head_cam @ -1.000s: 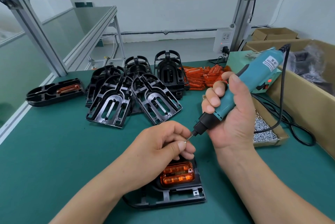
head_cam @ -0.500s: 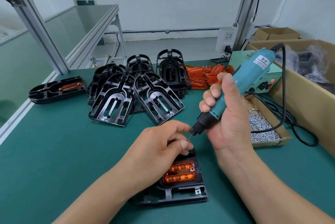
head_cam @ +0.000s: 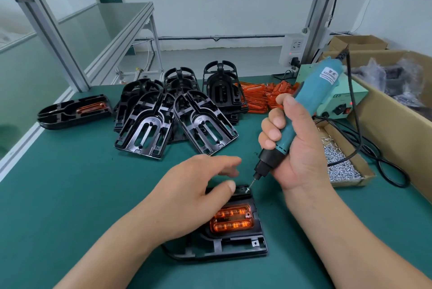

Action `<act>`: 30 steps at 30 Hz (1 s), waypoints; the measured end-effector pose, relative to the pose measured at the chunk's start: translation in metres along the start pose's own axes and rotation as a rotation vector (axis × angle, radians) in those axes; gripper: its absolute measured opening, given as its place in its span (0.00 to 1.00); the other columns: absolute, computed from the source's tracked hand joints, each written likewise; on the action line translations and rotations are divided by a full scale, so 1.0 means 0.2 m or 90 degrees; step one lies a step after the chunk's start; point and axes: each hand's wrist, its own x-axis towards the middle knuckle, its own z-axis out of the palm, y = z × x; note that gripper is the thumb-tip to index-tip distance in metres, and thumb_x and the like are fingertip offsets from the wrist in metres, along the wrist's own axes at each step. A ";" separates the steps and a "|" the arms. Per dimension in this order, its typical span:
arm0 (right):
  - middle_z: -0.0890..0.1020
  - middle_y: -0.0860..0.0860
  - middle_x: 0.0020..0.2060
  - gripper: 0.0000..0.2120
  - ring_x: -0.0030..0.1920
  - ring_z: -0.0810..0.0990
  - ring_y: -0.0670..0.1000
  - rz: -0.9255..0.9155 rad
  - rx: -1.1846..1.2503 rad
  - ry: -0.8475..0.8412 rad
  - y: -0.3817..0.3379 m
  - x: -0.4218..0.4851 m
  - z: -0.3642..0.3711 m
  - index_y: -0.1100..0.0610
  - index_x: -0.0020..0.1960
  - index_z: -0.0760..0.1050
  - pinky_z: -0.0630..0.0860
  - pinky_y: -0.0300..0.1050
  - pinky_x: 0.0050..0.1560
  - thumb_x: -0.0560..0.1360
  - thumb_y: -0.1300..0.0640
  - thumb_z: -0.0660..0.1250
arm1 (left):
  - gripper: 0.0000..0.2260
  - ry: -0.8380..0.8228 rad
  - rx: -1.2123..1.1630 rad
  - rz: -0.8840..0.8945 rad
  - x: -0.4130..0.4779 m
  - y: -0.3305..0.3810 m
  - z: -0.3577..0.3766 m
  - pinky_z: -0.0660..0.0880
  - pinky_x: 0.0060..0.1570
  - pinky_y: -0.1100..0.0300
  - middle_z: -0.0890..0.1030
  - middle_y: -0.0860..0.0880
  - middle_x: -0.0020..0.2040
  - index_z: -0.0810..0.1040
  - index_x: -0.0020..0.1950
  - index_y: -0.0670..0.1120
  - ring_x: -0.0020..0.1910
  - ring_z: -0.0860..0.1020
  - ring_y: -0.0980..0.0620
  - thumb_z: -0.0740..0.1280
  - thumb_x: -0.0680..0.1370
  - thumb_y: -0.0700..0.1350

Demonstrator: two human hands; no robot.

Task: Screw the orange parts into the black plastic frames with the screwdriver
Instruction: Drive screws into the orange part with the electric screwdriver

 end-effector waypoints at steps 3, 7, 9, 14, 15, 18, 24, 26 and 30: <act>0.72 0.48 0.32 0.04 0.27 0.71 0.45 0.039 -0.044 -0.058 -0.01 -0.01 0.00 0.55 0.53 0.74 0.70 0.38 0.25 0.81 0.55 0.67 | 0.21 -0.061 0.119 0.038 0.00 -0.02 0.01 0.71 0.65 0.60 0.76 0.65 0.59 0.75 0.71 0.61 0.65 0.69 0.66 0.65 0.78 0.60; 0.72 0.49 0.32 0.07 0.26 0.71 0.46 0.082 -0.089 -0.135 0.01 -0.03 0.02 0.55 0.53 0.76 0.70 0.39 0.24 0.78 0.55 0.71 | 0.25 -0.094 0.152 0.026 0.01 -0.06 0.03 0.71 0.63 0.60 0.73 0.63 0.57 0.72 0.73 0.64 0.63 0.67 0.65 0.67 0.76 0.64; 0.72 0.50 0.31 0.07 0.25 0.71 0.46 0.093 -0.107 -0.157 0.02 -0.04 0.03 0.55 0.53 0.77 0.70 0.39 0.24 0.77 0.55 0.72 | 0.25 -0.096 0.149 0.011 0.02 -0.07 0.03 0.72 0.63 0.58 0.72 0.64 0.57 0.71 0.72 0.65 0.63 0.67 0.66 0.68 0.75 0.65; 0.72 0.50 0.31 0.07 0.25 0.71 0.47 0.101 -0.121 -0.179 0.02 -0.06 0.04 0.55 0.53 0.77 0.70 0.39 0.24 0.77 0.56 0.71 | 0.28 -0.111 0.154 -0.024 0.04 -0.09 0.06 0.72 0.63 0.56 0.71 0.65 0.57 0.68 0.73 0.66 0.62 0.68 0.66 0.69 0.74 0.66; 0.72 0.50 0.31 0.07 0.25 0.71 0.47 0.102 -0.121 -0.182 0.02 -0.07 0.05 0.55 0.53 0.77 0.70 0.39 0.24 0.77 0.56 0.71 | 0.28 -0.114 0.154 -0.029 0.04 -0.09 0.06 0.73 0.63 0.55 0.71 0.65 0.57 0.68 0.73 0.66 0.62 0.68 0.65 0.69 0.74 0.66; 0.72 0.51 0.30 0.07 0.24 0.71 0.47 0.101 -0.131 -0.186 0.03 -0.08 0.05 0.55 0.53 0.77 0.70 0.39 0.24 0.77 0.56 0.71 | 0.27 -0.124 0.150 -0.044 0.05 -0.09 0.07 0.74 0.62 0.54 0.71 0.64 0.55 0.70 0.71 0.66 0.60 0.68 0.65 0.70 0.74 0.66; 0.72 0.52 0.31 0.10 0.25 0.71 0.48 0.110 -0.156 -0.200 0.04 -0.10 0.07 0.58 0.54 0.76 0.70 0.40 0.25 0.75 0.57 0.71 | 0.25 -0.124 0.137 -0.056 0.05 -0.08 0.07 0.74 0.62 0.52 0.71 0.63 0.56 0.69 0.69 0.67 0.60 0.69 0.63 0.71 0.74 0.65; 0.72 0.52 0.31 0.09 0.25 0.71 0.49 0.107 -0.169 -0.210 0.05 -0.10 0.07 0.58 0.54 0.77 0.70 0.41 0.25 0.75 0.57 0.72 | 0.24 -0.123 0.132 -0.058 0.05 -0.08 0.07 0.74 0.62 0.52 0.71 0.63 0.56 0.70 0.69 0.67 0.60 0.69 0.64 0.71 0.74 0.64; 0.71 0.54 0.30 0.09 0.25 0.70 0.50 0.092 -0.206 -0.264 0.05 -0.12 0.07 0.56 0.56 0.80 0.71 0.42 0.26 0.76 0.58 0.73 | 0.20 -0.127 0.106 -0.058 0.05 -0.07 0.06 0.74 0.63 0.52 0.72 0.62 0.58 0.70 0.64 0.70 0.61 0.70 0.63 0.72 0.75 0.63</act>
